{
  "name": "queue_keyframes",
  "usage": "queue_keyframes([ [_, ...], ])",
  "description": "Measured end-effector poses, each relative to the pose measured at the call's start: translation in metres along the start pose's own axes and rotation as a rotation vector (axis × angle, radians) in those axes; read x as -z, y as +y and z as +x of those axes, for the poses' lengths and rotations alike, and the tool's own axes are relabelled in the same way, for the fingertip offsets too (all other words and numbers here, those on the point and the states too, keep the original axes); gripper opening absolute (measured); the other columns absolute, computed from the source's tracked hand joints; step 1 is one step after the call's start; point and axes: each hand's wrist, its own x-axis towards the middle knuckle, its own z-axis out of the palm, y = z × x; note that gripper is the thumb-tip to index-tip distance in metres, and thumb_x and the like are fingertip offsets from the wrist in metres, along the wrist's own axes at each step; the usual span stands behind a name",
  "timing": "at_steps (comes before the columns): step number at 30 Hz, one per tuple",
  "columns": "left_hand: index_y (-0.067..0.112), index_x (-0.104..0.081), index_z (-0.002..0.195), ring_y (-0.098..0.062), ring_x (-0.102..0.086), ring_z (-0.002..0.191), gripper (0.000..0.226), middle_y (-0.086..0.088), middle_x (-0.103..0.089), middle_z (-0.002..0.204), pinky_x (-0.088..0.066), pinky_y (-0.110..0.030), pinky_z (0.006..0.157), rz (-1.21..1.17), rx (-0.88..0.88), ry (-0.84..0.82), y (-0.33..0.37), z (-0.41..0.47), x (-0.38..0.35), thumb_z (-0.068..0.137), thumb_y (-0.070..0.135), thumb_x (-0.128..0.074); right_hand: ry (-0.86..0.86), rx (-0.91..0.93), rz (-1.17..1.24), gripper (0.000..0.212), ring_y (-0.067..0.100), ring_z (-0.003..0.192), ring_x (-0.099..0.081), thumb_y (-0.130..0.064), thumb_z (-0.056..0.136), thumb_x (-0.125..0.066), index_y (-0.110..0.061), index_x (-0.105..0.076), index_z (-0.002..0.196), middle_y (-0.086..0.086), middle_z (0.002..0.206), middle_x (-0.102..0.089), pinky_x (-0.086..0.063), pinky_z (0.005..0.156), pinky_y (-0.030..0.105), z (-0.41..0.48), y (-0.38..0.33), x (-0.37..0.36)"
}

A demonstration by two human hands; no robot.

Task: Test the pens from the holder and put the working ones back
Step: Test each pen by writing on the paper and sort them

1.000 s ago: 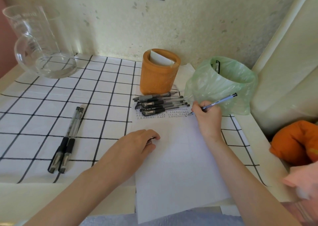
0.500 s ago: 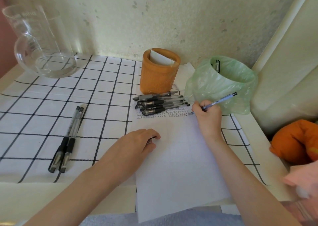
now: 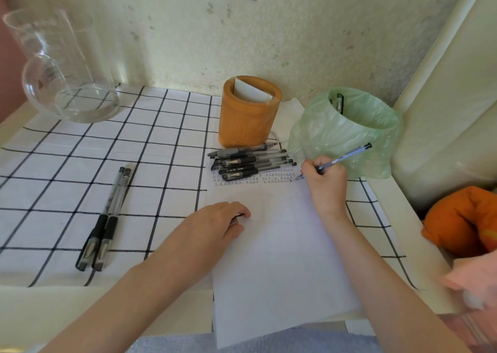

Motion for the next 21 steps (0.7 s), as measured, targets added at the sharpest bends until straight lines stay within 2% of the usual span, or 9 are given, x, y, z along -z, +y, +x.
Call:
queue_keyframes([
  [2,0.033,-0.049,0.121,-0.003,-0.046,0.089,0.026,0.016,-0.052,0.101,-0.032,-0.004,0.072,-0.001,-0.003,0.002,-0.0002,0.0002,0.0,0.097,0.024,-0.041,0.003,-0.02,0.009,0.04,0.011,0.056,-0.032,0.0,0.084,-0.056,-0.014,-0.039,0.051,0.01,0.056,-0.038,-0.027,0.049,0.019,0.0008,0.0012,0.0004],
  [5,0.033,-0.049,0.121,-0.002,-0.045,0.087,0.026,0.018,-0.05,0.099,-0.032,-0.004,0.072,0.009,-0.006,0.005,0.0,0.0001,0.0,0.098,0.024,-0.041,-0.024,-0.02,0.004,0.034,0.01,0.055,-0.031,0.001,0.083,-0.057,-0.003,-0.041,0.053,0.01,0.055,-0.036,-0.027,0.05,0.02,0.0,0.0009,-0.0007],
  [9,0.033,-0.049,0.12,-0.003,-0.047,0.089,0.026,0.016,-0.053,0.102,-0.033,-0.006,0.072,0.01,-0.006,0.008,0.0004,0.0001,-0.0002,0.098,0.024,-0.04,-0.029,-0.029,0.01,0.036,0.014,0.058,-0.033,0.002,0.082,-0.056,-0.009,-0.039,0.052,0.01,0.056,-0.037,-0.028,0.051,0.021,0.0004,0.0011,-0.0004],
  [12,0.033,-0.049,0.12,-0.003,-0.048,0.091,0.026,0.016,-0.054,0.104,-0.034,-0.009,0.074,0.01,-0.005,0.011,0.0,0.0002,-0.0002,0.098,0.024,-0.04,-0.028,-0.024,0.007,0.03,0.018,0.061,-0.035,0.002,0.082,-0.056,0.003,-0.042,0.055,0.014,0.058,-0.04,-0.028,0.052,0.023,0.0005,0.0012,-0.0001],
  [15,0.034,-0.049,0.12,-0.003,-0.046,0.088,0.026,0.017,-0.051,0.1,-0.033,-0.005,0.073,0.014,-0.009,0.011,-0.0006,0.0,-0.0007,0.098,0.025,-0.04,-0.03,-0.007,-0.007,0.036,0.011,0.056,-0.032,0.003,0.083,-0.056,-0.008,-0.039,0.052,0.01,0.055,-0.035,-0.027,0.05,0.02,-0.001,-0.0012,-0.0005],
  [17,0.034,-0.049,0.12,-0.003,-0.047,0.088,0.026,0.017,-0.051,0.1,-0.034,-0.005,0.073,0.012,-0.003,0.008,-0.0005,-0.0004,-0.0006,0.098,0.025,-0.04,-0.029,0.001,-0.018,0.041,0.005,0.049,-0.027,0.003,0.083,-0.055,-0.015,-0.037,0.052,0.001,0.051,-0.033,-0.025,0.047,0.018,-0.002,-0.0042,-0.0002],
  [21,0.034,-0.049,0.12,-0.003,-0.048,0.09,0.026,0.016,-0.052,0.102,-0.033,-0.005,0.072,0.001,0.008,0.004,0.0004,-0.001,0.0003,0.097,0.024,-0.041,-0.023,0.024,-0.028,0.045,0.004,0.043,-0.026,0.005,0.084,-0.054,-0.017,-0.033,0.051,-0.005,0.049,-0.027,-0.021,0.044,0.016,-0.0036,-0.008,-0.0001],
])
